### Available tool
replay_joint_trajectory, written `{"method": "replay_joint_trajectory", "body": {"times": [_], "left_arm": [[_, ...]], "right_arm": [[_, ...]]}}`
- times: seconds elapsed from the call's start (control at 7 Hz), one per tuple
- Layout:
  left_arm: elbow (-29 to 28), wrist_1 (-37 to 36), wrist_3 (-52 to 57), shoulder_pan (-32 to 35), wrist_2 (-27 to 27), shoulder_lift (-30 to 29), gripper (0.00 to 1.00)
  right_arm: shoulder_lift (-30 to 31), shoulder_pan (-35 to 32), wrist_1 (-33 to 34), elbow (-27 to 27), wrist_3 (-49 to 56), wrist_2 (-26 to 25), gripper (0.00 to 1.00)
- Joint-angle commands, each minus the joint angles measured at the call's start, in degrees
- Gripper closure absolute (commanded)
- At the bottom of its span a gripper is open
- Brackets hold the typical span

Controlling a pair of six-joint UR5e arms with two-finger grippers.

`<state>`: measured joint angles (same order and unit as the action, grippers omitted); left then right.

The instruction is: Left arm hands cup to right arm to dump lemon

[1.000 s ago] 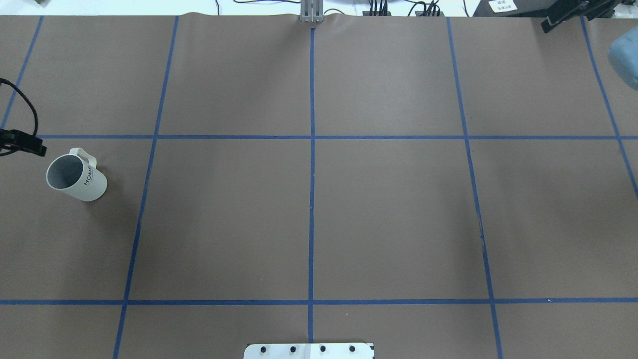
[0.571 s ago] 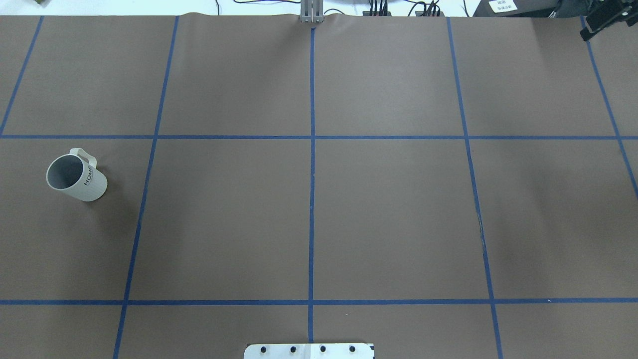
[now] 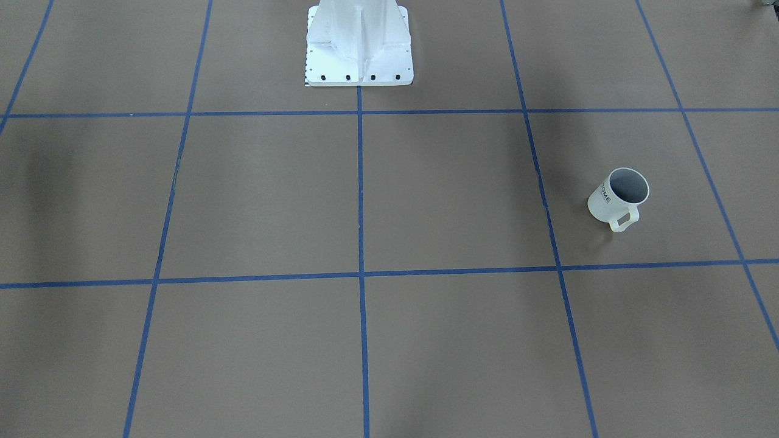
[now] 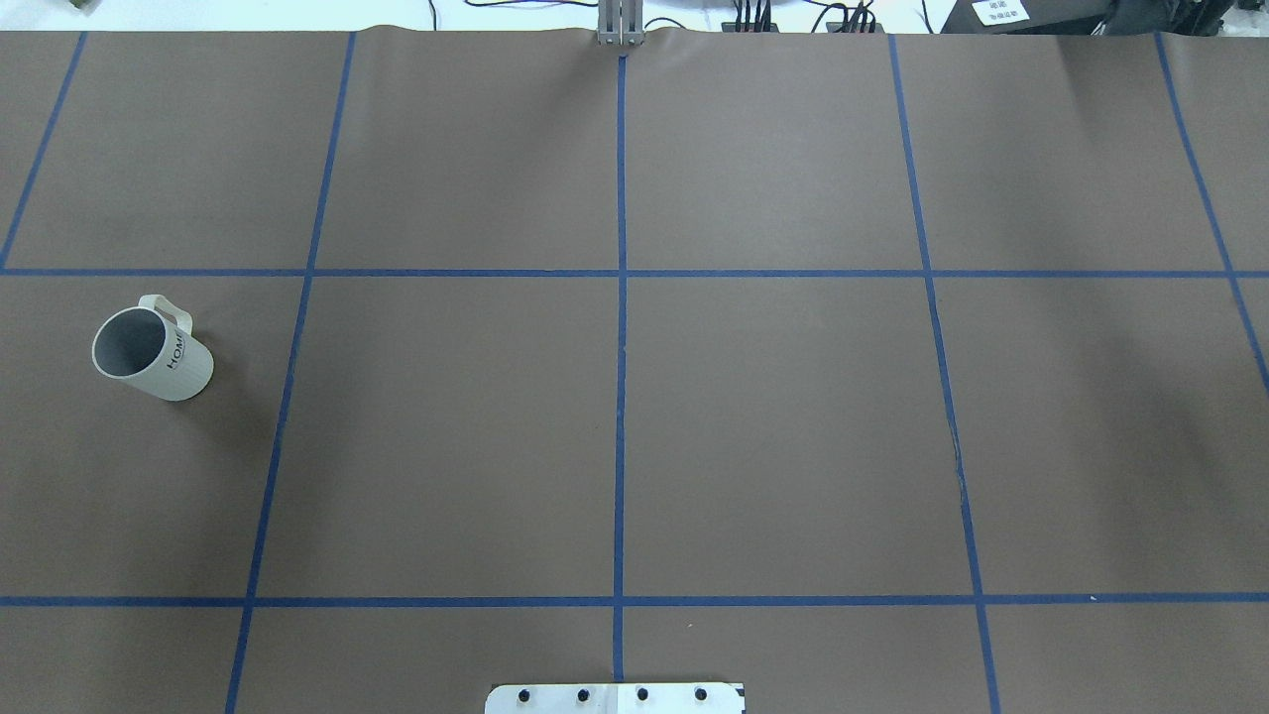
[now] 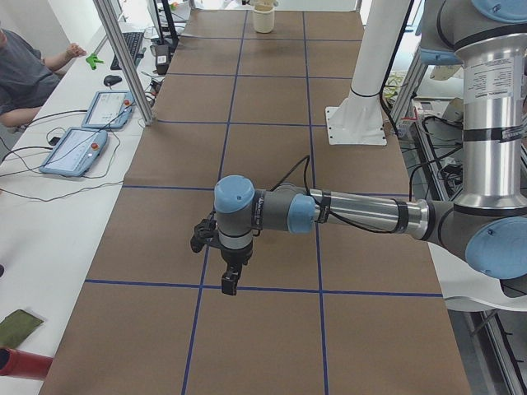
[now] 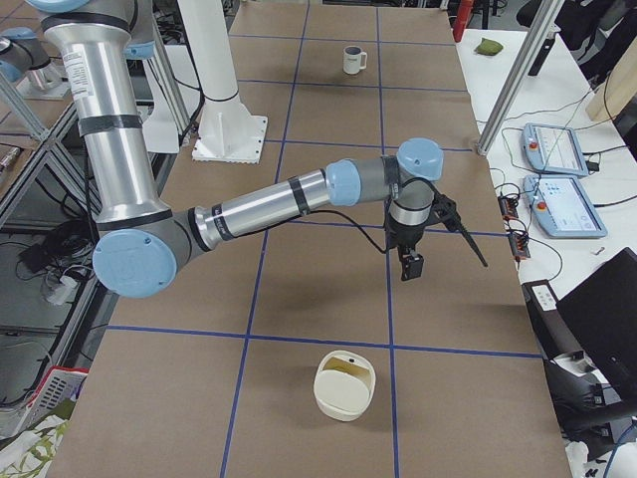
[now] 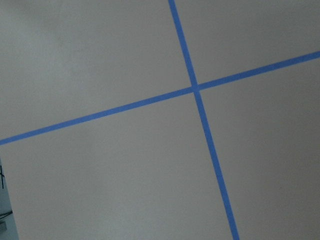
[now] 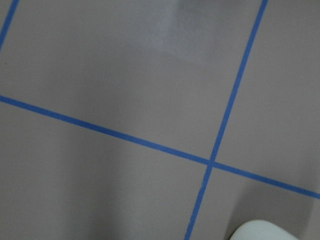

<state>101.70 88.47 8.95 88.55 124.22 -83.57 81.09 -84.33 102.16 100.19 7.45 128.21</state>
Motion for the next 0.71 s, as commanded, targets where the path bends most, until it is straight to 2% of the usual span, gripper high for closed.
{"method": "replay_joint_trajectory", "body": {"times": [0.0,0.14,0.29,0.57], "left_arm": [[-0.4,0.0,-0.3,0.6,2.2,0.3,0.00],[-0.2,0.1,-2.4,0.7,7.4,0.4,0.00],[0.3,0.1,-2.5,1.1,10.1,0.4,0.00],[0.1,-0.3,-2.4,1.2,10.4,0.9,0.00]], "right_arm": [[5.4,-0.1,-0.2,-0.3,-0.2,0.0,0.00],[6.7,-0.1,-0.2,0.7,-0.2,0.1,0.00],[8.0,-0.1,-0.3,0.9,-0.2,0.1,0.00],[10.5,-0.9,-0.3,1.0,0.0,-0.2,0.00]]}}
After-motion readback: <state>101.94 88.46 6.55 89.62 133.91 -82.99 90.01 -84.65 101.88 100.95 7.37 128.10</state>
